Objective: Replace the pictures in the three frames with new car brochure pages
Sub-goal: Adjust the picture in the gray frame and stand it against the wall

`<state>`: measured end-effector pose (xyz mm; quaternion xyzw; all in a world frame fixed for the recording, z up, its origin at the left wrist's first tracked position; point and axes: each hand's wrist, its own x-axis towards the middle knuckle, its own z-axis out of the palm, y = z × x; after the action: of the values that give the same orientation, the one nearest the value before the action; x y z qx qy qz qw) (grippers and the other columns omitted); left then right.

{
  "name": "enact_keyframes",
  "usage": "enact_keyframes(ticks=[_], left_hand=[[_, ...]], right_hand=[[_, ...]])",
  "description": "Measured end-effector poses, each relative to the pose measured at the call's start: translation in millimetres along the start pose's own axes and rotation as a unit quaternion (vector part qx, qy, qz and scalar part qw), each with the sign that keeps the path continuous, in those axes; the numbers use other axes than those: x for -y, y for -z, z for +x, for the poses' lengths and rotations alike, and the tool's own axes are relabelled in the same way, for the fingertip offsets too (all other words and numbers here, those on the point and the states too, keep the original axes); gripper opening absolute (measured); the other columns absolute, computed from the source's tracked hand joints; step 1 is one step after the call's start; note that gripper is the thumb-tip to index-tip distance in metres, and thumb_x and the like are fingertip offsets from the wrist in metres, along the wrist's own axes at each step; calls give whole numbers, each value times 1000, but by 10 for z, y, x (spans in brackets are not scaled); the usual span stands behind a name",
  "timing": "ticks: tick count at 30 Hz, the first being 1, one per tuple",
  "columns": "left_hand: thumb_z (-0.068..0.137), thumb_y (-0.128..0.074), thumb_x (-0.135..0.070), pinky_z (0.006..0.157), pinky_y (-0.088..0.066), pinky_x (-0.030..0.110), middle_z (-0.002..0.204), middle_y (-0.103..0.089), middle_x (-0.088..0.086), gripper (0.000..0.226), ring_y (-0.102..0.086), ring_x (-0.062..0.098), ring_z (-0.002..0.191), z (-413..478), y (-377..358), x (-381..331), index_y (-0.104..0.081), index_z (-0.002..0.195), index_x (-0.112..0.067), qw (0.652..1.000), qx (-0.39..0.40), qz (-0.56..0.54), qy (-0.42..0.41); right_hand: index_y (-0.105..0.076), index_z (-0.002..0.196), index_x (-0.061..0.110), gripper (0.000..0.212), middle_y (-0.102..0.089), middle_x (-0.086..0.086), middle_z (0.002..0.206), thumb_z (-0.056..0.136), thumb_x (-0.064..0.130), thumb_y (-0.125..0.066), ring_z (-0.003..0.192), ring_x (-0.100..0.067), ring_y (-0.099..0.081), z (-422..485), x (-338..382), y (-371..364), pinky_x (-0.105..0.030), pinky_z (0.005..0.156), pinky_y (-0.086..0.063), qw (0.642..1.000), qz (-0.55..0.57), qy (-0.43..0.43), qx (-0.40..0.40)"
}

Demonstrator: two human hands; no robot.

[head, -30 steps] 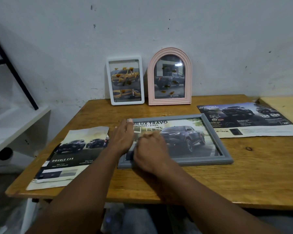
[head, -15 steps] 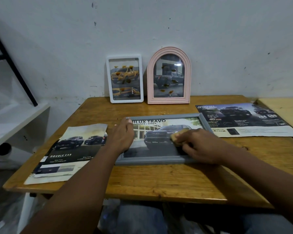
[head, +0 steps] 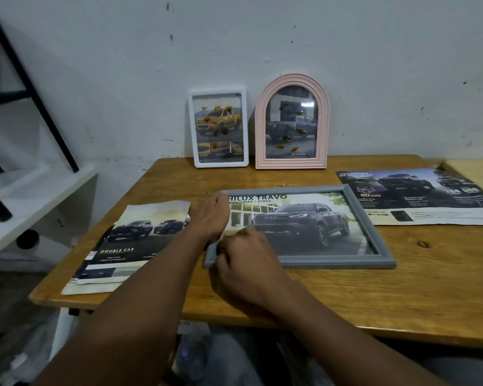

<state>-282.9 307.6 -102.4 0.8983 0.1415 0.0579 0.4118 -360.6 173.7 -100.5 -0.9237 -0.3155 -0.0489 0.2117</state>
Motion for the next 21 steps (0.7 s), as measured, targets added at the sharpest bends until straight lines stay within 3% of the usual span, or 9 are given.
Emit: enact_keyframes(ticks=[3, 6, 9, 13, 18, 21], left_hand=[[107, -23, -47, 111, -36, 50, 146, -52, 11, 51, -49, 31, 128, 20, 39, 1, -54, 140, -22, 1000, 5, -5, 15], [110, -23, -42, 93, -37, 38, 130, -56, 9, 43, -50, 22, 111, -77, -29, 17, -52, 135, -20, 999, -2, 22, -41], [110, -23, -42, 91, -37, 40, 128, -57, 11, 42, -49, 24, 109, -132, -58, 31, -49, 134, -19, 990, -10, 103, -93], [108, -24, -45, 103, -41, 50, 136, -57, 14, 49, -51, 32, 122, -69, -69, 34, -47, 140, -15, 973, -27, 199, -114], [106, -23, -52, 108, -39, 50, 148, -50, 19, 64, -47, 38, 133, -39, -91, 39, -39, 151, -10, 953, -27, 279, -118], [104, -20, -57, 109, -40, 52, 148, -50, 20, 70, -47, 40, 134, -44, -87, 43, -37, 152, -9, 948, -22, 297, -114]], right_hand=[[-72, 97, 15, 31, -68, -6, 95, 93, 27, -44, 90, -17, -56, 58, -148, 94, -42, 86, -51, 994, 94, 26, 42], [-72, 119, 21, 33, -70, 1, 116, 96, 21, -49, 90, -13, -64, -5, -311, 347, -33, 84, -54, 986, 116, 75, 91], [-70, 121, 24, 33, -70, 5, 121, 95, 24, -50, 93, -9, -63, -84, -537, 517, -26, 86, -52, 989, 82, 71, 101], [-68, 124, 28, 34, -64, 8, 126, 95, 31, -50, 106, -8, -55, -352, -958, 759, -32, 93, -49, 993, 19, 35, 109], [-70, 119, 31, 40, -70, 7, 116, 86, 37, -47, 101, -13, -64, -806, -1447, 997, -36, 84, -54, 995, -90, 20, 46], [-72, 113, 30, 36, -73, 5, 107, 85, 34, -51, 96, -15, -65, -976, -1559, 1033, -29, 81, -48, 986, -165, 31, 4]])
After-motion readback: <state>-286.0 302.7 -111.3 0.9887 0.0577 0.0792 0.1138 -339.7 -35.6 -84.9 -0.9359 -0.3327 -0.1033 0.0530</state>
